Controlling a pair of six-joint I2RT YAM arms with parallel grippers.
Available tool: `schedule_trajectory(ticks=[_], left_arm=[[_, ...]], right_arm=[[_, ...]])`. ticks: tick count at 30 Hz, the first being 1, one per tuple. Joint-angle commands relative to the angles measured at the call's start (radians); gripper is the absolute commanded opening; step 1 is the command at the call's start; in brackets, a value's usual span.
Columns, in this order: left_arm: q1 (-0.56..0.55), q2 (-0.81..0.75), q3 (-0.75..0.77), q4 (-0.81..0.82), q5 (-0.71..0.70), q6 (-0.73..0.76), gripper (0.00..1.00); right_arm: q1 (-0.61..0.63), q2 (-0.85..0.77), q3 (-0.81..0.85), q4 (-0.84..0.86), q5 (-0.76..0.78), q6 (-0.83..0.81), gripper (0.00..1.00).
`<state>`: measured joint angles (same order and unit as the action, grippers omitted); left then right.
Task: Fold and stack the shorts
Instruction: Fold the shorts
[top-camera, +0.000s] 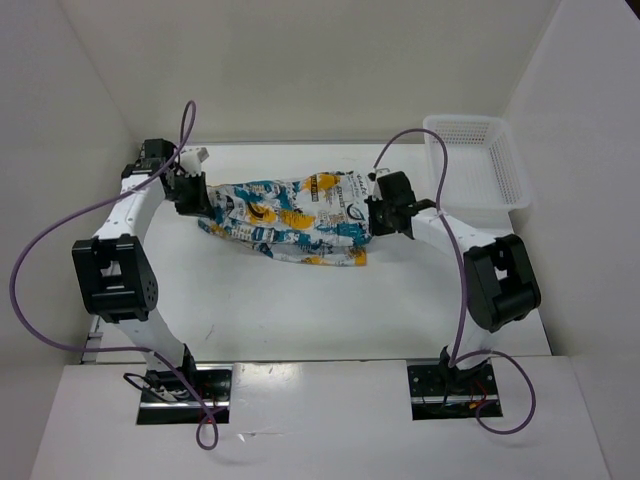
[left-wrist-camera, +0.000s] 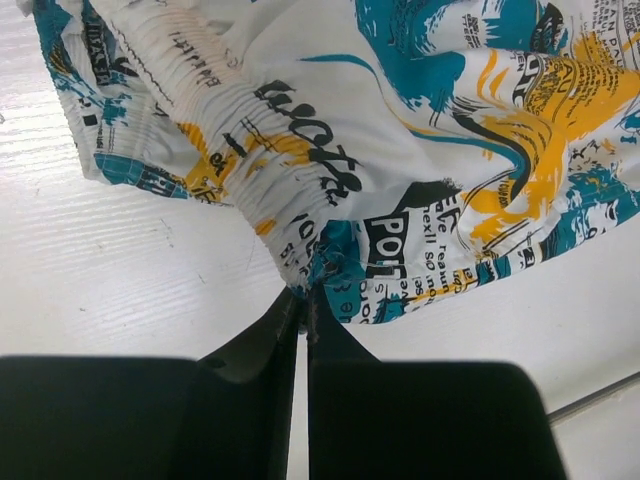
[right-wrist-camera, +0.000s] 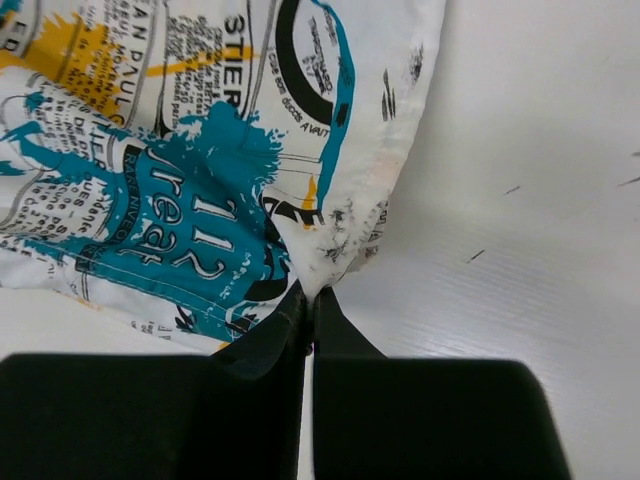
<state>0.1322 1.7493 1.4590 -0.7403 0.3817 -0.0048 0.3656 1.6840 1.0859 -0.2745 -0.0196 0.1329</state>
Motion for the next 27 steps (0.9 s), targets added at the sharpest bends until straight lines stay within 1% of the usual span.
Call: schedule_trajectory(ticks=[1,3,6,7,8,9,10,13,14,15,16,17,18,19,20,21,23,24,26,27], left_arm=[[-0.002,-0.022,0.059,-0.06,0.022,0.005,0.02],[-0.002,-0.013,0.084,-0.038,-0.001,0.005,0.02],[-0.002,-0.004,0.112,0.008,-0.05,0.005,0.02],[-0.002,0.006,0.112,0.056,-0.122,0.005,0.02],[-0.002,0.019,0.112,0.077,-0.159,0.005,0.0],[-0.002,0.03,0.088,0.096,-0.191,0.005,0.0],[-0.002,0.044,0.077,0.119,-0.254,0.005,0.0],[-0.002,0.104,0.014,0.13,-0.294,0.005,0.0],[-0.002,0.131,-0.005,0.14,-0.306,0.005,0.02],[-0.002,0.145,-0.018,0.15,-0.306,0.005,0.03],[-0.002,0.159,-0.028,0.15,-0.32,0.005,0.03],[-0.002,0.189,-0.028,0.15,-0.332,0.005,0.04],[-0.002,0.202,-0.028,0.136,-0.333,0.005,0.04],[0.009,0.213,-0.017,0.136,-0.333,0.005,0.05],[0.009,0.222,-0.017,0.122,-0.333,0.005,0.05],[0.009,0.222,-0.008,0.108,-0.319,0.005,0.11],[0.009,0.21,-0.008,0.099,-0.3,0.005,0.18],[0.009,0.21,-0.008,0.099,-0.288,0.005,0.2],[0.009,0.188,-0.008,0.076,-0.268,0.005,0.34],[0.009,0.188,-0.008,0.076,-0.259,0.005,0.39]], right_arm=[[-0.011,-0.076,0.058,-0.002,-0.017,-0.064,0.0],[-0.011,-0.087,0.08,-0.023,-0.069,-0.075,0.0],[-0.011,-0.087,0.089,-0.023,-0.103,-0.075,0.0],[-0.011,-0.087,0.098,-0.032,-0.12,-0.075,0.0],[-0.011,-0.087,0.098,-0.032,-0.129,-0.075,0.0],[-0.011,-0.098,0.098,-0.043,-0.138,-0.075,0.0],[-0.011,-0.098,0.098,-0.058,-0.152,-0.09,0.0],[-0.011,-0.118,0.022,-0.068,-0.224,-0.099,0.0],[-0.011,-0.13,0.0,-0.068,-0.264,-0.081,0.02],[0.001,-0.13,-0.021,-0.068,-0.281,-0.081,0.06],[0.022,-0.141,-0.059,-0.058,-0.296,-0.067,0.15],[0.035,-0.141,-0.075,-0.058,-0.307,-0.056,0.2],[0.044,-0.141,-0.086,-0.058,-0.307,-0.043,0.31],[0.044,-0.141,-0.096,-0.048,-0.307,-0.021,0.49],[0.044,-0.141,-0.106,-0.048,-0.265,0.019,0.65],[0.044,-0.141,-0.106,-0.048,-0.24,0.036,0.71],[0.024,-0.141,-0.106,-0.035,-0.214,0.071,0.79],[0.007,-0.127,-0.094,-0.035,-0.214,0.13,0.79],[-0.043,-0.098,-0.08,-0.035,-0.249,0.206,0.79],[-0.044,-0.089,-0.07,-0.035,-0.262,0.25,0.79]])
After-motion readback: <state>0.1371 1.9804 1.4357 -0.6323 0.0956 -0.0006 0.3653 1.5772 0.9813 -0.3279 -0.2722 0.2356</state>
